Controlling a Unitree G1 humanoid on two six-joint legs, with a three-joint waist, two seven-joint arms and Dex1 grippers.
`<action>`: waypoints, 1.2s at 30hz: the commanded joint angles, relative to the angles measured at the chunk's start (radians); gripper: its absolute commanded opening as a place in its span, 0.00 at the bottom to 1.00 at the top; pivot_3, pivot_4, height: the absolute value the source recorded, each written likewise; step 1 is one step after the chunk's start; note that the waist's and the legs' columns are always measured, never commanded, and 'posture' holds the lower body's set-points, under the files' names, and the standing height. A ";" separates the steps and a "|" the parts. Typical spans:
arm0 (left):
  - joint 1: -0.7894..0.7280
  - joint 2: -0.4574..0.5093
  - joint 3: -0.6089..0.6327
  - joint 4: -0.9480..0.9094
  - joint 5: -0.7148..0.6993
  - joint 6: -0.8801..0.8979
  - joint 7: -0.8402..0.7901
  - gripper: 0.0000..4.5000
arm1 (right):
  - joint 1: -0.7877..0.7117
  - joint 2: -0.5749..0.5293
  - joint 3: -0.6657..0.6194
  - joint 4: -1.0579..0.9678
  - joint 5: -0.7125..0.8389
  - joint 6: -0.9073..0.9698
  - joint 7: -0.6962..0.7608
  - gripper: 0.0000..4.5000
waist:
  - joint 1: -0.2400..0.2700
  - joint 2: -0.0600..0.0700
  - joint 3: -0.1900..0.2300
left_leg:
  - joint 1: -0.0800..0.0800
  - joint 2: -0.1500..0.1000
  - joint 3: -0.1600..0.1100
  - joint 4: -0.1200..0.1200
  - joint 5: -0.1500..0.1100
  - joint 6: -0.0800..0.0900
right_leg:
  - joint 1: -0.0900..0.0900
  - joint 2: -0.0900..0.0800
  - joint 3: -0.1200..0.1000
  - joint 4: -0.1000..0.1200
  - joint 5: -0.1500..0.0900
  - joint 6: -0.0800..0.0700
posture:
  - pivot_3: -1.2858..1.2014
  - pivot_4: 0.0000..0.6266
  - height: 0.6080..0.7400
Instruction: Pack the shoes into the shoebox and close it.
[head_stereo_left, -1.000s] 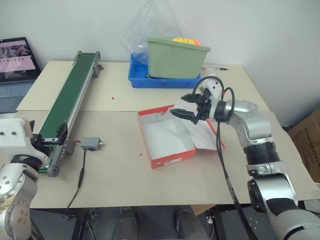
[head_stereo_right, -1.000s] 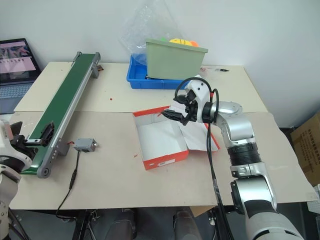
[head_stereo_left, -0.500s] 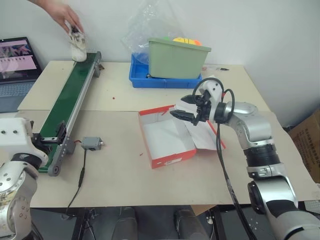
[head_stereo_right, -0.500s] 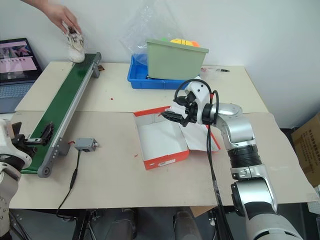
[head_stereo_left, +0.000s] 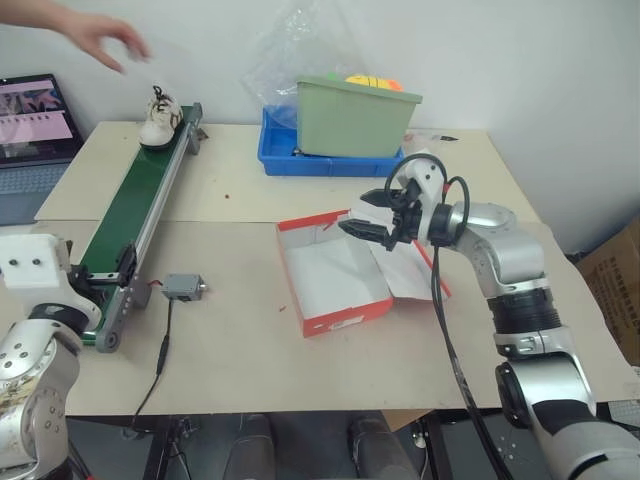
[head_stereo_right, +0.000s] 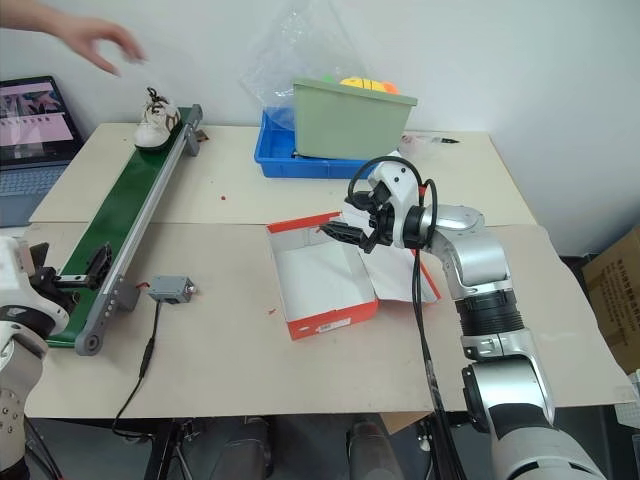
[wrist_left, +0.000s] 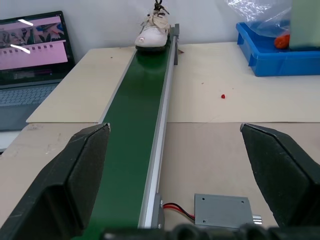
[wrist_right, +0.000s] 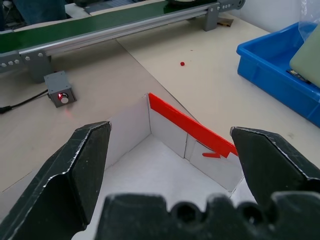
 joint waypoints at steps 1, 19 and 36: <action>-0.009 0.008 0.025 -0.001 0.026 -0.031 0.009 1.00 | -0.022 0.013 -0.010 -0.073 0.046 0.037 -0.001 1.00 | 0.000 0.000 0.000 | 0.000 0.000 0.000 0.000 0.000 0.000 | 0.000 0.000 0.000 0.000 0.000 0.000 | 0.52 0.24 1.00; -0.065 0.089 0.094 0.290 -0.019 -0.077 -0.157 1.00 | -0.015 0.053 0.018 -0.215 0.189 0.146 0.071 1.00 | 0.000 0.000 0.000 | -0.001 0.000 0.000 0.000 0.000 0.000 | -0.002 0.000 0.000 0.001 0.000 0.000 | 0.52 0.24 1.00; -0.213 0.147 -0.013 0.536 0.037 -0.196 -0.235 1.00 | -0.005 0.052 0.021 -0.230 0.195 0.148 0.025 1.00 | 0.001 0.000 0.000 | -0.002 0.000 0.000 -0.001 0.000 0.000 | -0.004 0.000 0.000 0.001 0.000 0.000 | 0.52 0.24 1.00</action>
